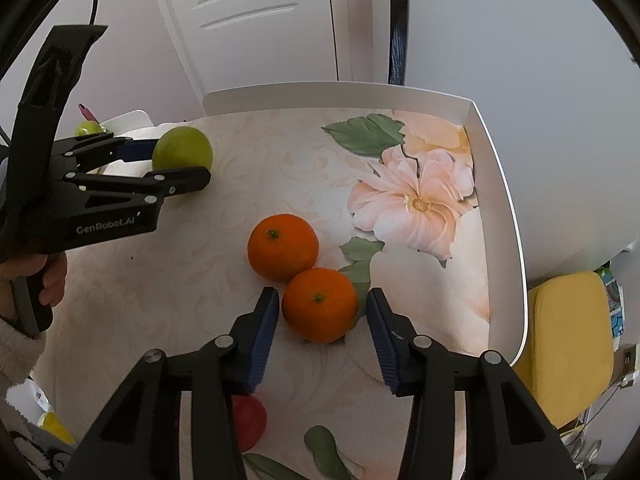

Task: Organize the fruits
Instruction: 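Grasp the small green apple with the left tool while the right tool grasps a tangerine, then carry the green apple and tangerine to the duck plate and release both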

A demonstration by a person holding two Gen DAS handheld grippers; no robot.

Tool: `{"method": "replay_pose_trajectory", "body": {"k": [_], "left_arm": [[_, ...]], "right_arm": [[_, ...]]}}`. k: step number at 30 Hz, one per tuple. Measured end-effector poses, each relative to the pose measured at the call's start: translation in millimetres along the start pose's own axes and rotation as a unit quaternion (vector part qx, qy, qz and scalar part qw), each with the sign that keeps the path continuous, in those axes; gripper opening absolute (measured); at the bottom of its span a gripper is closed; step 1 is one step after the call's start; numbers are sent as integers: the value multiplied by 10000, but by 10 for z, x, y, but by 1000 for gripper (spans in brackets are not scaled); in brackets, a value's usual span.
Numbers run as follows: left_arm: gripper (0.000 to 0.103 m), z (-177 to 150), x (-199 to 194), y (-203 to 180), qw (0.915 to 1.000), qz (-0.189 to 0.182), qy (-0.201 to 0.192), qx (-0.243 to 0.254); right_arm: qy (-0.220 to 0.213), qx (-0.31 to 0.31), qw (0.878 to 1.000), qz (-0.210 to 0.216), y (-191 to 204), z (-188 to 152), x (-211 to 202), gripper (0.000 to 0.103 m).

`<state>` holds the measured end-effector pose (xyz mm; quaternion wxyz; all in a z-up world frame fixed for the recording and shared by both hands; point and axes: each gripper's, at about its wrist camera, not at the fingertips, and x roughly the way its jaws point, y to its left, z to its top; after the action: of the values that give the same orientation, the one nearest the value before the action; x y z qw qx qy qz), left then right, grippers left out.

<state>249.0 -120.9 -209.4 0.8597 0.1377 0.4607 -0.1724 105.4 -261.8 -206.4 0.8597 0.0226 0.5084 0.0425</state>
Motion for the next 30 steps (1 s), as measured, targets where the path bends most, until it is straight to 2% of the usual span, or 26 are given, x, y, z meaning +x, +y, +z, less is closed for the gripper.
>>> {"method": "replay_pose_trajectory", "body": {"k": [1, 9, 17, 23, 30], "left_arm": [[62, -18, -16, -1, 10000, 5, 4, -17], [62, -190, -239, 59, 9995, 82, -43, -288], [62, -352, -668, 241, 9967, 258, -198, -747], [62, -493, -1057, 509, 9907, 492, -356, -1218], [62, -765, -1445, 1008, 9812, 783, -506, -1691]], "right_arm": [[-5, -26, 10000, 15, 9, 1, -2, 34], [-71, -104, 9999, 73, 77, -14, -62, 34], [-215, -414, 9987, 213, 263, 68, -246, 34], [-326, -780, 9953, 475, 585, 238, -370, 34], [-439, -1172, 9884, 859, 1125, 463, -462, 34]]}}
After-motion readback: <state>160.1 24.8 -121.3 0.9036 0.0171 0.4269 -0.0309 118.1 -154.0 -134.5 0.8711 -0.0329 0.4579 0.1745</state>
